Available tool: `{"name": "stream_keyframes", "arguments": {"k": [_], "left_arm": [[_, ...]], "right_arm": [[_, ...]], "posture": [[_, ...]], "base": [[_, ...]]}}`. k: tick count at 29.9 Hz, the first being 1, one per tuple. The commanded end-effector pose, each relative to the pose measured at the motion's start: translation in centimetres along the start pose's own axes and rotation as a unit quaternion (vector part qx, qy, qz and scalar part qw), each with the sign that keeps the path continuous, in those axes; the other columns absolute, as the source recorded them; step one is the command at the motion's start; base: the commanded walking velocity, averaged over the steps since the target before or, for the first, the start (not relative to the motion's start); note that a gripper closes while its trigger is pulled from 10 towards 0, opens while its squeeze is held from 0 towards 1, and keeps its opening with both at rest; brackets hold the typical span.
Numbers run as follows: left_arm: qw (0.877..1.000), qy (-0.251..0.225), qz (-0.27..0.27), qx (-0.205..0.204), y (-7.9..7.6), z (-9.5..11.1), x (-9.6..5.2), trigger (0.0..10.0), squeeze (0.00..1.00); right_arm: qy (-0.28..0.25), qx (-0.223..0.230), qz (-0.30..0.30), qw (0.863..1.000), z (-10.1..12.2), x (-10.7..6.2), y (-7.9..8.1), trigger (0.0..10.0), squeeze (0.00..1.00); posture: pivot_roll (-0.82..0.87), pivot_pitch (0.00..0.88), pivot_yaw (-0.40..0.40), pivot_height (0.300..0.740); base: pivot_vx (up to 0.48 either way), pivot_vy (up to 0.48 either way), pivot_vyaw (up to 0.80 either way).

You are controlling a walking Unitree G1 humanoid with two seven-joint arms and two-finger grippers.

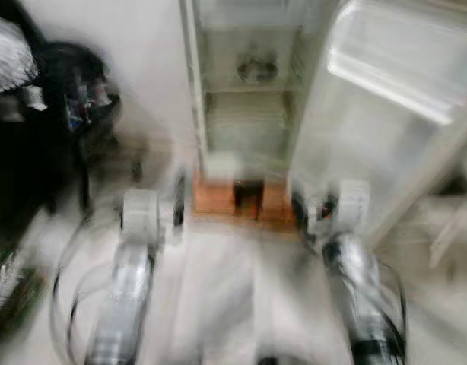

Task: Restocking fridge

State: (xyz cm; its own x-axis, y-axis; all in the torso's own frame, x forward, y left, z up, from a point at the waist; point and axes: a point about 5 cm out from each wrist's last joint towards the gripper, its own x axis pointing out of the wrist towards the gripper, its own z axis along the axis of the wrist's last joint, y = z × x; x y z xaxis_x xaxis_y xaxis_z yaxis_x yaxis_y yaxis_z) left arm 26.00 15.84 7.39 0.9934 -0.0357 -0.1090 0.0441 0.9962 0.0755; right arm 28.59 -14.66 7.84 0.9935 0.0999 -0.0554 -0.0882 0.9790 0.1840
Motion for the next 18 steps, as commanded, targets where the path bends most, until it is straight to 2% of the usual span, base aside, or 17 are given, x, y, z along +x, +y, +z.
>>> {"name": "stream_keyframes", "arguments": {"k": [1, 3, 5, 6, 7, 8, 10, 11, 12, 13, 14, 15, 18], "left_arm": [[1.000, 0.000, -0.004, 0.001, -0.1, -0.1, 0.1, 10.0, 0.00], [1.000, -0.004, -0.004, 0.004, -0.1, 0.1, 0.4, 10.0, 0.00], [1.000, -0.004, -0.003, 0.002, -0.1, 0.1, 0.5, 10.0, 0.00], [1.000, -0.004, -0.003, 0.002, -0.1, 0.1, 0.6, 10.0, 0.00], [1.000, -0.008, -0.006, 0.004, -0.1, 0.2, 0.7, 10.0, 0.00], [1.000, -0.009, -0.007, 0.006, -0.2, 0.3, 0.7, 10.0, 0.00], [1.000, -0.008, -0.013, 0.007, -0.2, 0.3, 0.8, 10.0, 0.00], [1.000, -0.007, -0.016, 0.006, -0.2, 0.2, 0.8, 10.0, 0.00], [1.000, -0.006, -0.017, 0.007, -0.2, 0.2, 0.8, 10.0, 0.00], [1.000, -0.007, -0.018, 0.008, -0.3, 0.2, 0.9, 10.0, 0.00], [1.000, -0.007, -0.018, 0.009, -0.3, 0.3, 0.9, 10.0, 0.00], [1.000, -0.007, -0.019, 0.010, -0.3, 0.3, 0.9, 10.0, 0.00], [1.000, -0.006, -0.022, 0.015, -0.4, 0.2, 0.9, 10.0, 0.00]], "right_arm": [[-0.010, -0.018, -0.005, 1.000, 0.6, 0.4, 0.1, 10.0, 0.00], [-0.004, -0.034, -0.029, 0.999, 0.5, 0.6, -0.2, 10.0, 0.00], [-0.015, -0.065, -0.007, 0.998, 0.6, 0.9, -0.1, 10.0, 0.00], [-0.020, -0.041, -0.009, 0.999, 0.7, 0.9, 0.0, 10.0, 0.00], [-0.020, -0.006, -0.034, 0.999, 1.0, 1.1, -0.3, 10.0, 0.00], [-0.020, -0.003, -0.040, 0.999, 1.1, 1.2, -0.4, 10.0, 0.00], [-0.039, -0.057, -0.015, 0.998, 1.6, 1.4, -0.2, 10.0, 0.00], [-0.029, -0.071, -0.018, 0.997, 1.4, 1.4, -0.3, 10.0, 0.00], [-0.024, -0.057, -0.021, 0.998, 1.2, 1.4, -0.4, 10.0, 0.00], [-0.024, -0.047, -0.020, 0.998, 1.2, 1.5, -0.5, 10.0, 0.26], [-0.026, -0.040, -0.018, 0.999, 1.1, 1.5, -0.5, 10.0, 0.26], [-0.028, -0.036, -0.014, 0.999, 1.1, 1.5, -0.5, 10.0, 1.00], [-0.027, -0.040, -0.018, 0.999, 1.0, 1.6, -0.5, 10.0, 1.00]], "posture": [[0.05, 0.035, 0.046, 0.740], [0.05, 0.038, 0.047, 0.740], [0.05, 0.037, 0.047, 0.740], [0.05, 0.036, 0.050, 0.740], [0.05, 0.036, 0.049, 0.740], [0.05, 0.041, 0.050, 0.740], [0.05, 0.043, 0.052, 0.740], [0.05, 0.043, 0.053, 0.740], [0.05, 0.048, 0.054, 0.740], [0.05, 0.051, 0.054, 0.740], [0.05, 0.052, 0.054, 0.740], [0.05, 0.053, 0.055, 0.740], [0.06, 0.052, 0.056, 0.740]], "base": [[0.000, 0.000, 0.00], [0.000, -0.313, 0.00], [0.000, -0.439, 0.00], [0.000, -0.428, 0.00], [0.244, -0.412, 0.00], [0.244, -0.412, 0.00], [0.255, -0.405, 0.00], [0.262, -0.401, 0.00], [0.262, -0.401, 0.00], [0.262, -0.401, 0.00], [0.262, -0.401, 0.00], [0.262, -0.401, 0.00], [0.262, -0.398, 0.00]]}}
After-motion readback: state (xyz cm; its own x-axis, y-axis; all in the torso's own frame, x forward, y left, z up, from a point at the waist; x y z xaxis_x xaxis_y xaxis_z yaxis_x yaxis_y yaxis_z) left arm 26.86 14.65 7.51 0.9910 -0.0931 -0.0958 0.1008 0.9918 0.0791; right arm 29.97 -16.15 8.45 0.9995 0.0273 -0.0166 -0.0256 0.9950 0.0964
